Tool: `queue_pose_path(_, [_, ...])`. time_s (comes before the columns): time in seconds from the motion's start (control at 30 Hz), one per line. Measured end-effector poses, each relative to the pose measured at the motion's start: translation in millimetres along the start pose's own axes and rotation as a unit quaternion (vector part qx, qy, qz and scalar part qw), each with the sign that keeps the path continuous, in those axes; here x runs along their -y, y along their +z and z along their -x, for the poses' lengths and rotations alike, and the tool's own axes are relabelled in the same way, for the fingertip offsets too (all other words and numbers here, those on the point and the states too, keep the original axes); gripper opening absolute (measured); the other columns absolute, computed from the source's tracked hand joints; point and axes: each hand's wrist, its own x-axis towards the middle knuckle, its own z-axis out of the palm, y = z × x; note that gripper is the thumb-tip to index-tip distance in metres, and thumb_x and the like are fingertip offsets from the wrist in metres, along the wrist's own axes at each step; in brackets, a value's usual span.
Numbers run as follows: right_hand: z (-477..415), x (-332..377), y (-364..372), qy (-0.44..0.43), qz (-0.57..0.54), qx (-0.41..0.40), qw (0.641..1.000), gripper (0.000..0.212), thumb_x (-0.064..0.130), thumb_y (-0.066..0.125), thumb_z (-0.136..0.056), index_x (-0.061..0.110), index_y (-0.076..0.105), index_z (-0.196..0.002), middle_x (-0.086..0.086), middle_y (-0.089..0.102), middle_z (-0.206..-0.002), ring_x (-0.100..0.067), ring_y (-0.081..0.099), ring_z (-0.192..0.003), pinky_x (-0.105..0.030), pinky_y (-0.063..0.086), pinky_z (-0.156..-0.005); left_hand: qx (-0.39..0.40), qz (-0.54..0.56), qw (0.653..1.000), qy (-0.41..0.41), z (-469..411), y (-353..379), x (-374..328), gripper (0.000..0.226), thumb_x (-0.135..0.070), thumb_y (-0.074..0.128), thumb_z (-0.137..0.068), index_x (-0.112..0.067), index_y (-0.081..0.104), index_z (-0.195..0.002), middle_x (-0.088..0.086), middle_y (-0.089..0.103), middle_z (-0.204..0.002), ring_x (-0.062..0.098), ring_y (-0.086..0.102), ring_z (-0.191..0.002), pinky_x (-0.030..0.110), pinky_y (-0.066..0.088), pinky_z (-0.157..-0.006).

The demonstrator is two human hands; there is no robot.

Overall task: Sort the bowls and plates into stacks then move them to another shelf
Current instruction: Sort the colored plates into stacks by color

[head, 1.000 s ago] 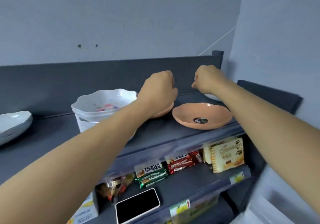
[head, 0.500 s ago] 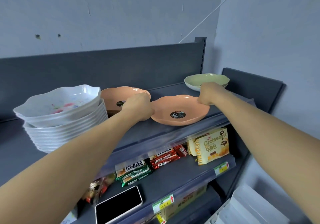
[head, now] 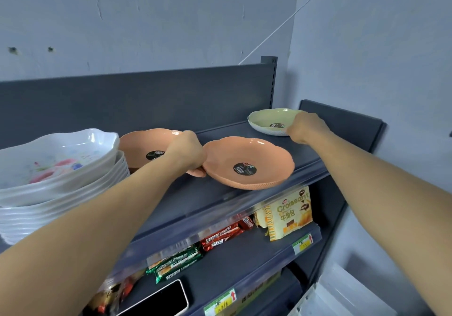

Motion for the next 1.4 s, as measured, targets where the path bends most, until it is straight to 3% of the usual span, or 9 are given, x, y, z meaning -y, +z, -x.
queue_pose_path(0.13, [-52,-11,3,-0.014,-0.063,0.006,0.998,0.033,0.011,0.050,-0.089,0.004,0.054,-0.122,-0.016,0.061,-0.116,-0.034,0.063,-0.097,-0.030,0.042,-0.066,-0.104,0.021,0.994,0.006,-10,11,-22,0.024,0.003,0.032,-0.084,0.000,0.055,-0.078,0.027,0.072,-0.066,0.038,0.074,-0.070,0.044,0.059,-0.078])
queue_pose_path(0.33, [-80,-7,9,-0.019,-0.120,0.020,0.992,0.035,0.009,0.050,-0.087,0.002,0.054,-0.121,-0.020,0.062,-0.115,-0.029,0.056,-0.083,-0.030,0.045,-0.069,-0.210,-0.007,0.978,-0.015,-11,-14,-28,0.028,0.003,0.035,-0.081,0.000,0.061,-0.070,0.013,0.069,-0.053,0.021,0.067,-0.046,0.020,0.050,-0.043])
queue_pose_path(0.43, [-80,-15,12,0.010,-0.123,0.008,0.992,0.033,0.007,0.048,-0.087,0.002,0.055,-0.120,-0.020,0.063,-0.116,-0.033,0.064,-0.094,-0.032,0.048,-0.074,-0.218,-0.014,0.976,-0.021,-10,-20,-29,0.026,0.005,0.037,-0.077,-0.002,0.062,-0.074,0.018,0.071,-0.063,0.035,0.074,-0.073,0.038,0.061,-0.072])
queue_pose_path(0.57, [-86,-25,21,0.049,-0.136,-0.010,0.989,0.033,0.001,0.051,-0.085,0.000,0.057,-0.118,-0.019,0.064,-0.114,-0.035,0.065,-0.100,-0.034,0.048,-0.071,-0.231,-0.017,0.972,-0.031,-11,-25,-24,0.025,0.007,0.038,-0.075,-0.004,0.061,-0.079,0.025,0.074,-0.076,0.036,0.074,-0.077,0.044,0.059,-0.083])
queue_pose_path(0.73, [-98,-29,25,0.083,-0.157,-0.019,0.984,0.038,0.005,0.059,-0.082,0.001,0.057,-0.120,-0.017,0.061,-0.121,-0.036,0.061,-0.108,-0.035,0.048,-0.076,-0.278,-0.047,0.957,-0.068,-16,-38,-20,0.021,0.008,0.041,-0.079,-0.003,0.054,-0.068,0.009,0.061,-0.041,0.021,0.058,-0.045,0.025,0.046,-0.048])
queue_pose_path(0.9, [-103,-28,20,0.104,-0.197,-0.047,0.974,0.030,0.006,0.057,-0.085,0.000,0.059,-0.114,-0.020,0.062,-0.120,-0.038,0.061,-0.106,-0.035,0.045,-0.071,-0.304,-0.087,0.944,-0.094,-14,-50,-12,0.032,0.013,0.058,-0.075,-0.006,0.042,-0.056,0.012,0.058,-0.051,0.024,0.055,-0.052,0.028,0.038,-0.044])
queue_pose_path(1.0, [-101,-25,12,0.105,-0.216,-0.069,0.968,0.027,0.007,0.057,-0.084,0.003,0.062,-0.110,-0.018,0.065,-0.115,-0.036,0.063,-0.103,-0.034,0.047,-0.070,-0.298,-0.116,0.942,-0.102,-12,-51,-9,0.017,0.014,0.067,-0.072,0.002,0.056,-0.074,0.023,0.070,-0.087,0.037,0.066,-0.084,0.036,0.048,-0.063])
queue_pose_path(1.1, [-98,-17,6,0.123,-0.239,-0.098,0.958,0.028,0.005,0.056,-0.085,0.000,0.062,-0.112,-0.020,0.064,-0.118,-0.038,0.062,-0.106,-0.037,0.050,-0.078,-0.314,-0.134,0.932,-0.119,-16,-51,-3,0.049,0.013,0.069,-0.072,0.011,0.049,-0.117,0.026,0.062,-0.114,0.043,0.058,-0.111,0.039,0.044,-0.071])
queue_pose_path(1.4, [-74,45,-19,0.046,-0.287,-0.091,0.953,0.029,0.000,0.054,-0.087,0.000,0.062,-0.115,-0.017,0.063,-0.121,-0.033,0.061,-0.111,-0.033,0.048,-0.082,-0.343,-0.189,0.916,-0.082,-12,-55,3,0.040,0.011,0.056,-0.080,0.010,0.047,-0.119,0.025,0.061,-0.115,0.041,0.058,-0.108,0.037,0.040,-0.067])
